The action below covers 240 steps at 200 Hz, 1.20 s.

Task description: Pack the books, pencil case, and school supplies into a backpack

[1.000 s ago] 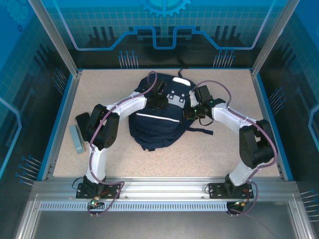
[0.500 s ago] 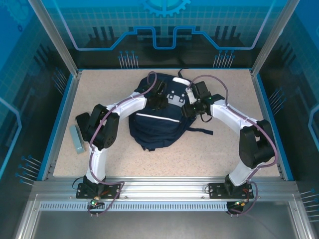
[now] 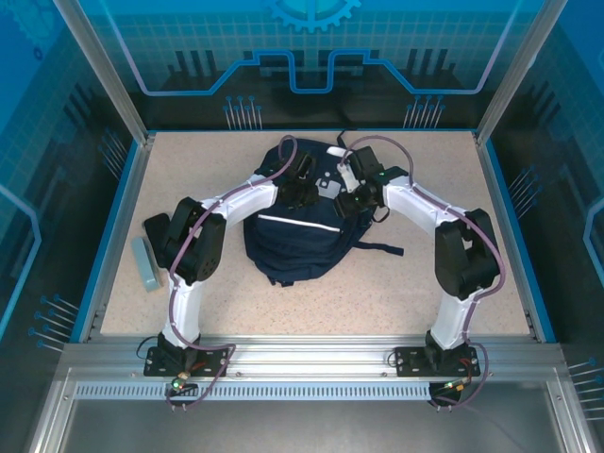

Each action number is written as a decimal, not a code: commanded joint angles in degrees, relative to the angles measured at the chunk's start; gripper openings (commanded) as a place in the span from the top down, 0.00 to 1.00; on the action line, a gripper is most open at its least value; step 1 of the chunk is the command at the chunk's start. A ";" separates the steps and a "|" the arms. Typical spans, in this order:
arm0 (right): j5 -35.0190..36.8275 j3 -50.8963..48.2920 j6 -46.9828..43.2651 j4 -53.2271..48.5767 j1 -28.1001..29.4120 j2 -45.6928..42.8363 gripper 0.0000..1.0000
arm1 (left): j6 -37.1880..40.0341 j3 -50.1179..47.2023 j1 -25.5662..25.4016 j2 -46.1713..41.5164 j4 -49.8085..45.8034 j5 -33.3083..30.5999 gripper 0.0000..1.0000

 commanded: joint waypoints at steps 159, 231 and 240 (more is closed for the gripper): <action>6.93 4.33 0.06 -5.32 0.27 3.20 0.74 | 1.51 -1.82 -0.02 2.49 -4.10 0.59 0.83; 2.75 4.75 -5.09 -6.39 0.27 4.52 0.64 | 1.95 -1.90 0.05 2.40 -4.96 -0.50 0.83; 2.02 4.85 -6.06 -7.13 0.29 4.96 0.64 | 1.95 -2.16 0.20 2.26 -4.94 -0.86 0.83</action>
